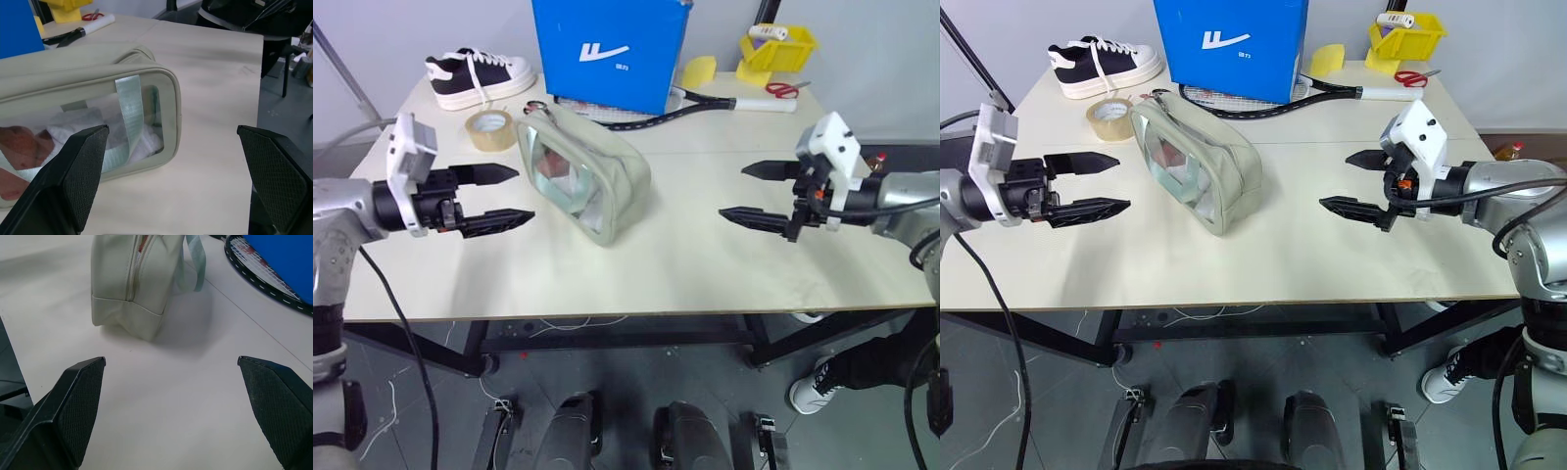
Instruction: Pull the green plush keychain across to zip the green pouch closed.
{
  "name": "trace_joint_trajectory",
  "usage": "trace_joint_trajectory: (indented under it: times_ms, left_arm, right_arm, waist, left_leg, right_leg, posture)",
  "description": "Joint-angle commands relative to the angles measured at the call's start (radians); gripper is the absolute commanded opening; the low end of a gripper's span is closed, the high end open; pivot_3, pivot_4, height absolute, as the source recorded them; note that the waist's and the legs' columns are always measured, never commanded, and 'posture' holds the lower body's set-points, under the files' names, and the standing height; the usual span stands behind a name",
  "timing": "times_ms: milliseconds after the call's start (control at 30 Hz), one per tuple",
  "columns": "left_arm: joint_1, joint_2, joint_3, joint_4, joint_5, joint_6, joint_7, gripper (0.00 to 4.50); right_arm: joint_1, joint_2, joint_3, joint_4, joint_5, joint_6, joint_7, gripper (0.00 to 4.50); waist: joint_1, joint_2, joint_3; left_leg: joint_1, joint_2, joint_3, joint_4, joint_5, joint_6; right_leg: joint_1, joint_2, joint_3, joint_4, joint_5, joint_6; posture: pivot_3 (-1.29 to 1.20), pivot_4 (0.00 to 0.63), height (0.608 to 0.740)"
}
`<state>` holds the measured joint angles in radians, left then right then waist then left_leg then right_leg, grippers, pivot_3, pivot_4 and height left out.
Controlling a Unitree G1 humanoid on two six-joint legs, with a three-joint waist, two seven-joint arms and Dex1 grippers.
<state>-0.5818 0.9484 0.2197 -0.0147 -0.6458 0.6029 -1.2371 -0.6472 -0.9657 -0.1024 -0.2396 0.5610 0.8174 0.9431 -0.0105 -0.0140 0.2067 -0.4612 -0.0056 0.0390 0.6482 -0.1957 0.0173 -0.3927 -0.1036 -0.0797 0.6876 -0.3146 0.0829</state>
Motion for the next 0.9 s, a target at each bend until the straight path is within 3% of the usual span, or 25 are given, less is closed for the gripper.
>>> trace_joint_trajectory:
  times_ms: [33,467,900]
  left_arm:
    - [-0.008,0.023,0.041,-0.018,-0.023,0.009,0.001,4.47]
    - [-0.004,0.038,0.065,-0.018,-0.033,0.011,0.018,4.47]
    - [0.042,0.027,0.133,-0.047,-0.068,0.020,0.058,4.47]
  right_arm:
    - [-0.026,-0.012,-0.017,-0.012,-0.004,-0.021,0.006,4.50]
    - [-0.057,0.007,0.004,-0.004,-0.004,-0.018,0.009,4.50]
    - [-0.183,0.045,0.076,0.045,-0.012,-0.009,0.031,4.50]
  waist:
    - [0.000,0.000,0.000]
    - [0.000,0.000,0.000]
    - [-0.002,0.000,0.000]
  left_leg:
    - [0.000,0.000,0.000,0.000,0.000,0.000]
    - [0.000,0.000,0.000,0.000,0.000,0.000]
    - [0.000,0.000,0.000,0.000,0.000,0.000]
  right_leg:
    - [0.000,0.000,0.000,0.000,0.000,0.000]
    - [0.000,0.000,0.000,0.000,0.000,0.000]
    - [0.000,0.000,0.000,0.000,0.000,0.000]
  posture:
    - [0.00,0.150,0.707]
    - [0.00,0.150,0.707]
    - [0.00,0.150,0.707]
